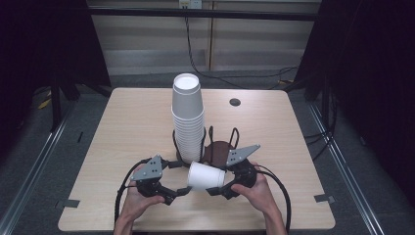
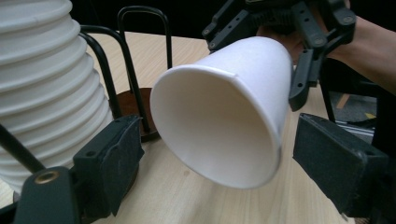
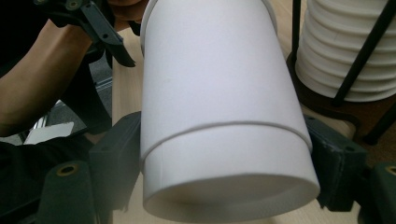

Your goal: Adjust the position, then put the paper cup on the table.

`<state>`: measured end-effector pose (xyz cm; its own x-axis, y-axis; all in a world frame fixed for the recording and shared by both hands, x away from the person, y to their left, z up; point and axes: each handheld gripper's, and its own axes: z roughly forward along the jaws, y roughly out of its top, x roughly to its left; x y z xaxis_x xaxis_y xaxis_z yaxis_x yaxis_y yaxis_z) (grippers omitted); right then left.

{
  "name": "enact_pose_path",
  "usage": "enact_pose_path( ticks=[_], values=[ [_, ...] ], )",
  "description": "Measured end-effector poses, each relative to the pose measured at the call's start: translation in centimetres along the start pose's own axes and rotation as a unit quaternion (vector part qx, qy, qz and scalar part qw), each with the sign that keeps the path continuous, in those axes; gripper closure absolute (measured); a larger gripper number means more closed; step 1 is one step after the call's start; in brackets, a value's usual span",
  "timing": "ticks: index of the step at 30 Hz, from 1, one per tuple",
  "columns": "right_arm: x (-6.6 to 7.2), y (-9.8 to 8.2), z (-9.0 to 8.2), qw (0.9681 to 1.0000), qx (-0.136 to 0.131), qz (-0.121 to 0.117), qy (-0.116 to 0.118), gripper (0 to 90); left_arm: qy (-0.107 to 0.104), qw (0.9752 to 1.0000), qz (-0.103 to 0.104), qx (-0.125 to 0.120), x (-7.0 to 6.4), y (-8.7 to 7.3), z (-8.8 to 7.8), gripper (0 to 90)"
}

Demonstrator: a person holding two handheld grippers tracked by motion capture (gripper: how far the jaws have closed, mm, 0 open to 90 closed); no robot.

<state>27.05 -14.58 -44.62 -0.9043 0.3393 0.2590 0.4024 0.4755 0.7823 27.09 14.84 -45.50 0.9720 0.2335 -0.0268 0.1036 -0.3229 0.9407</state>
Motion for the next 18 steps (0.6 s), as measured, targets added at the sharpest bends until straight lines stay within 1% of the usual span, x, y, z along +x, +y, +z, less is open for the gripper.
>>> enact_pose_path(
  ticks=[1,4,6,7,10,15,16,17,18],
  values=[
    [0.04,-0.05,0.08,1.0000,-0.003,-0.001,-0.001,22.3,-0.002,1.0000,-0.002,-0.001,-0.01,-0.08,0.01,15.6],
    [0.17,-0.16,0.25,0.9999,-0.013,-0.004,0.006,22.3,-0.003,1.0000,-0.003,-0.003,-0.06,-0.17,0.05,15.6],
    [0.30,-0.19,0.37,0.9997,-0.021,-0.008,0.007,22.3,-0.002,1.0000,-0.002,-0.005,-0.11,-0.15,-0.02,15.6],
    [0.30,-0.19,0.37,0.9997,-0.021,-0.008,0.007,22.3,-0.001,1.0000,-0.002,-0.007,-0.13,-0.14,-0.04,15.6],
    [0.38,-0.27,0.33,0.9990,-0.040,-0.014,0.011,22.3,-0.005,0.9998,-0.003,-0.017,-0.14,-0.18,-0.19,15.6],
    [0.44,-0.40,0.27,0.9984,-0.053,-0.016,0.016,22.4,-0.007,0.9997,-0.004,-0.024,-0.16,-0.36,-0.25,15.6],
    [0.44,-0.50,0.32,0.9978,-0.060,-0.018,0.021,22.4,-0.006,0.9997,-0.005,-0.024,-0.17,-0.37,-0.27,15.6],
    [0.42,-0.62,0.31,0.9975,-0.065,-0.018,0.024,22.3,-0.009,0.9996,-0.006,-0.027,-0.16,-0.40,-0.24,15.5],
    [0.42,-0.62,0.31,0.9975,-0.065,-0.018,0.024,22.3,-0.012,0.9994,-0.007,-0.031,-0.14,-0.43,-0.19,15.5]
  ],
)
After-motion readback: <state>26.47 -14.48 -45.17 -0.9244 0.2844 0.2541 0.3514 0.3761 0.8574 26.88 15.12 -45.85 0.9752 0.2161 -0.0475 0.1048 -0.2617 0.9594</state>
